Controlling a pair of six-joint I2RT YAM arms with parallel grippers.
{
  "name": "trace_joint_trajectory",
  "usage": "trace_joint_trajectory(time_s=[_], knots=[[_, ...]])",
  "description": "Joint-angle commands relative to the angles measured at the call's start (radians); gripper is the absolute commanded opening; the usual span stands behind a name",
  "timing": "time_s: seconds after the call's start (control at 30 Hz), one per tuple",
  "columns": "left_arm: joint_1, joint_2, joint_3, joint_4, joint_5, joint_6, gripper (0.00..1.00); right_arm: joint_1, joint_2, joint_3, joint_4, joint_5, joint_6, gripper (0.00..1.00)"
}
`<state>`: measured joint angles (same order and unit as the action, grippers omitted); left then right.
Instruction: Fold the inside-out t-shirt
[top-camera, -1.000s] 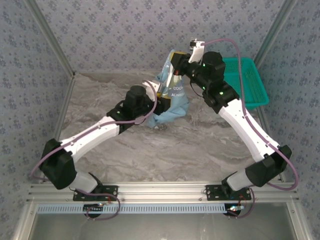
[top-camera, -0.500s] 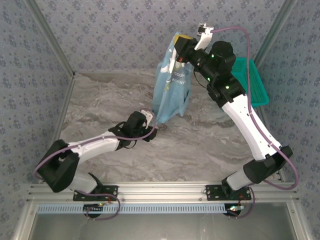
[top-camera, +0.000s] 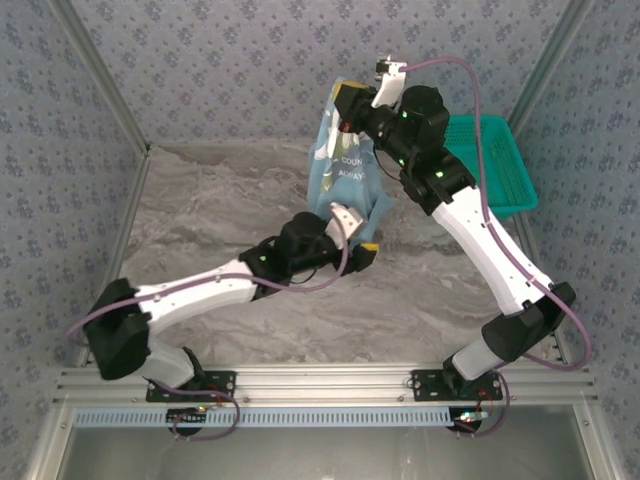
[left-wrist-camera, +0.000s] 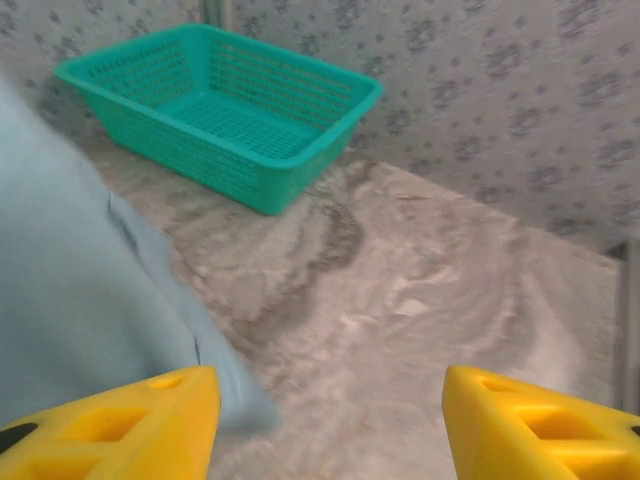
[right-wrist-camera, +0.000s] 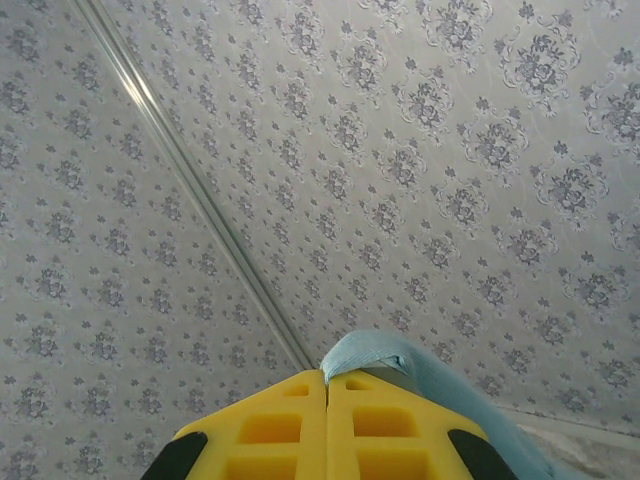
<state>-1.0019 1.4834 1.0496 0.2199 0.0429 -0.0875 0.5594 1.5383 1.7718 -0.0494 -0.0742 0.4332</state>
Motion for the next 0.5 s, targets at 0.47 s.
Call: trace_joint_trajectory(time_s=[0.47], knots=[[-0.012, 0.394, 0.06, -0.146, -0.098, 0.197, 0.33, 0.003, 0.008, 0.092, 0.015, 0.007, -0.002, 0.0]])
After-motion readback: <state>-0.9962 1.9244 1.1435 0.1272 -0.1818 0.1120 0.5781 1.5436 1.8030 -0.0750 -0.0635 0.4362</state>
